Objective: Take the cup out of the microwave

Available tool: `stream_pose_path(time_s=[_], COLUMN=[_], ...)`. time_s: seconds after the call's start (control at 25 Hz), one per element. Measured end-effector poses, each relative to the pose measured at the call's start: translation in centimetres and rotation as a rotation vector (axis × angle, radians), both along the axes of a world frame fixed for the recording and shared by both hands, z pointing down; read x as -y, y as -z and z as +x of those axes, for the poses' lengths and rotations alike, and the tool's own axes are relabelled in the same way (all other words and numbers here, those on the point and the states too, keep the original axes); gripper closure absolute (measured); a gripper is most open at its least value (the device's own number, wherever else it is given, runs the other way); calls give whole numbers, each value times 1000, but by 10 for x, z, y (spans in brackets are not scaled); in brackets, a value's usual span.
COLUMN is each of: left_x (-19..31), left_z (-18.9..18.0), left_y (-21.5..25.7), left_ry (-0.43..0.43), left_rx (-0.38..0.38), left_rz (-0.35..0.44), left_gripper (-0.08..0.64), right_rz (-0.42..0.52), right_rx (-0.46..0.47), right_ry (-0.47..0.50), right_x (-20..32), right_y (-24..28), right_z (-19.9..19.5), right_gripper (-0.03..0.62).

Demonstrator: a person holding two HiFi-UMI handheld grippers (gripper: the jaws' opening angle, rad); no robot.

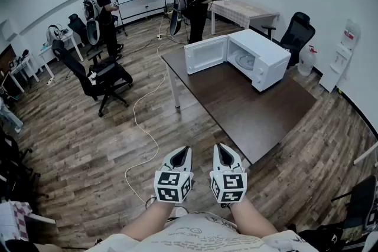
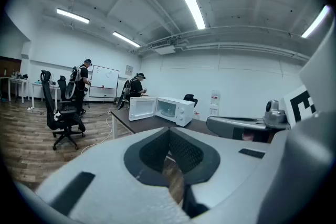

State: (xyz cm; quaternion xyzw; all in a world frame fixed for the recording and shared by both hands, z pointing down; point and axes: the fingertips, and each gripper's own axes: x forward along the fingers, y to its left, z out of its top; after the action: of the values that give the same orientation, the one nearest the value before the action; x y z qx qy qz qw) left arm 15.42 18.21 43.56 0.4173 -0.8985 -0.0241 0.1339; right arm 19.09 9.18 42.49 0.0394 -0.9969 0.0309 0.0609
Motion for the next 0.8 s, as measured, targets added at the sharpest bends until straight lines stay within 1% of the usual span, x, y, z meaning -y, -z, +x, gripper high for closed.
stream_pose_path(time_s=[0.4,0.64,0.8], left_x=[-18,-31,-46], left_z=[-20,-41,-61], left_y=[-5,-5,-4], left_ry=[6,6,4], left_rx=[-26,-20,-12], left_rz=[12,15,19], left_gripper=[546,546,546], right_rz=[11,-13,-24], right_rx=[-26,2,11], right_ry=[38,-5,-25], right_x=[-26,-31,-43], right_y=[-4,0,2], right_z=[-23,-43,-61], right_gripper=[578,578,578])
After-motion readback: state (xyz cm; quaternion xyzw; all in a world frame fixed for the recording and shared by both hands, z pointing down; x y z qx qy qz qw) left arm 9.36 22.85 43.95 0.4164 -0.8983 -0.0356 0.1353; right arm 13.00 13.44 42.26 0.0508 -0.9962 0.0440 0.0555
